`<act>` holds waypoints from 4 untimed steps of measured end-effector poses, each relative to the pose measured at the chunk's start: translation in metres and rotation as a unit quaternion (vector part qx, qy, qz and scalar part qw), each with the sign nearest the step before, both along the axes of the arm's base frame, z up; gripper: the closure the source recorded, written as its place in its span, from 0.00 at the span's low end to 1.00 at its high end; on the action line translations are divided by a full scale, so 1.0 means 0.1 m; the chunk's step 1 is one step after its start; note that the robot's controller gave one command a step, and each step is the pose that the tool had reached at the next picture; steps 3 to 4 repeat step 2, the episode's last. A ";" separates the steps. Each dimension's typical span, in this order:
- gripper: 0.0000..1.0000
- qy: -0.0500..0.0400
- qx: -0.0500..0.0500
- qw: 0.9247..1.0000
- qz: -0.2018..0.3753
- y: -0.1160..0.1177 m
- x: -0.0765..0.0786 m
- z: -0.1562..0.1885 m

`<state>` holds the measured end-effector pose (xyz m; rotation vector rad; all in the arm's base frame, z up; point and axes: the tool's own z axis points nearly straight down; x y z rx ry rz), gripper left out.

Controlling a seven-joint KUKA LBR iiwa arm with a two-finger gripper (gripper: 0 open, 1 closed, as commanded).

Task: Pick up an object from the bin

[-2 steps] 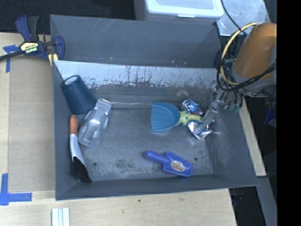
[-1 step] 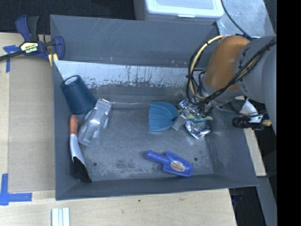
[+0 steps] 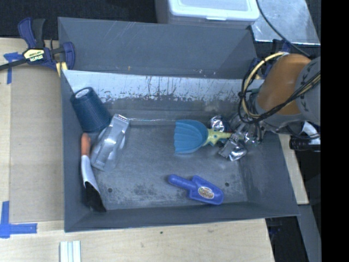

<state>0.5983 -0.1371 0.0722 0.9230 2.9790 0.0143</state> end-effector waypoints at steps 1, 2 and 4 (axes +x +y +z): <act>1.00 0.020 -0.005 0.987 -0.159 0.99 0.17 -0.04; 1.00 0.020 -0.004 0.987 -0.159 0.98 0.17 -0.04; 1.00 0.020 -0.004 0.987 -0.159 0.98 0.17 -0.04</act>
Offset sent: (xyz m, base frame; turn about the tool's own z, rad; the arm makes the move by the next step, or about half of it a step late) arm 0.0000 0.0000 0.0000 0.0000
